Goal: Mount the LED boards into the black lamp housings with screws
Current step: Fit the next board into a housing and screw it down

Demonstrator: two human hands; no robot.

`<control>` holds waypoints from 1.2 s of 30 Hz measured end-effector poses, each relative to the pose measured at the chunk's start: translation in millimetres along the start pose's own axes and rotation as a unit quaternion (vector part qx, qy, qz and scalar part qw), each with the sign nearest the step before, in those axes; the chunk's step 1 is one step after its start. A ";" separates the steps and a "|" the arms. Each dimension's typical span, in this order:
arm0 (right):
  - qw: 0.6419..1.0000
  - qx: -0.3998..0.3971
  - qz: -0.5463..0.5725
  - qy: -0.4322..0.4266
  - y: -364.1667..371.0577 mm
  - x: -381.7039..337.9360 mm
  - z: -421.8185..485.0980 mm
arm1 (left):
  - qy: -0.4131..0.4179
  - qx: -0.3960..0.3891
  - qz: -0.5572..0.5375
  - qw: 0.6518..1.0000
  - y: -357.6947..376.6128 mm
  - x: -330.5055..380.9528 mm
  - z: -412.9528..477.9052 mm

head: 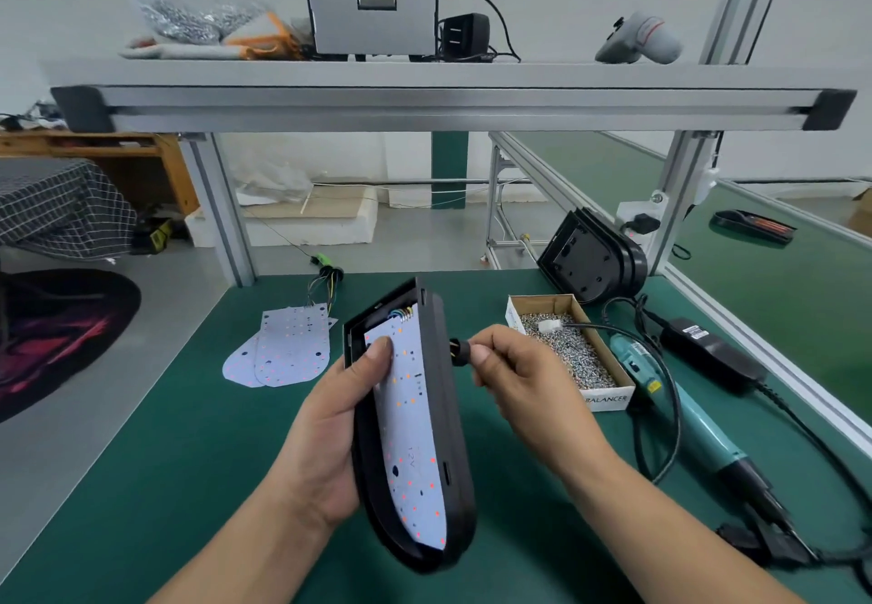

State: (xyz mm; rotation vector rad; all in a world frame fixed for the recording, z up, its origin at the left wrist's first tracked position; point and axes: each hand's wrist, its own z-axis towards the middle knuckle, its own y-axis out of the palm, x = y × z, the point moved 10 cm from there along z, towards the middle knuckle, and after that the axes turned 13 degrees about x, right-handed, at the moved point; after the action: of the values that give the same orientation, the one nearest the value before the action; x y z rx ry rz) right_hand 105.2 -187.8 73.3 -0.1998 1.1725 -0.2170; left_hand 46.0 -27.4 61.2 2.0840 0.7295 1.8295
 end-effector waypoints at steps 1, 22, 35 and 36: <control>1.000 -0.008 0.016 0.009 2.5 1.3 -0.9 | -0.010 0.007 -0.003 1.000 -2.1 -2.1 0.9; 0.977 -0.058 0.179 0.101 21.3 12.8 -9.3 | -0.153 -0.035 0.062 0.986 -5.9 -43.7 3.3; 0.994 -0.040 0.083 0.053 16.3 12.0 -3.4 | -0.146 0.013 0.023 0.989 -10.4 -49.2 8.3; 0.993 -0.047 0.088 0.055 17.5 11.7 -4.4 | -0.149 0.003 0.018 0.989 -9.2 -49.7 8.1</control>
State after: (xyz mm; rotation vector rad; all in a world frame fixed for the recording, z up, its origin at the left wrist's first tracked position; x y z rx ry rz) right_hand 106.6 -174.2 56.6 -0.1685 1.3047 -0.0173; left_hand 48.5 -45.3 13.3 2.3176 0.6231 1.4842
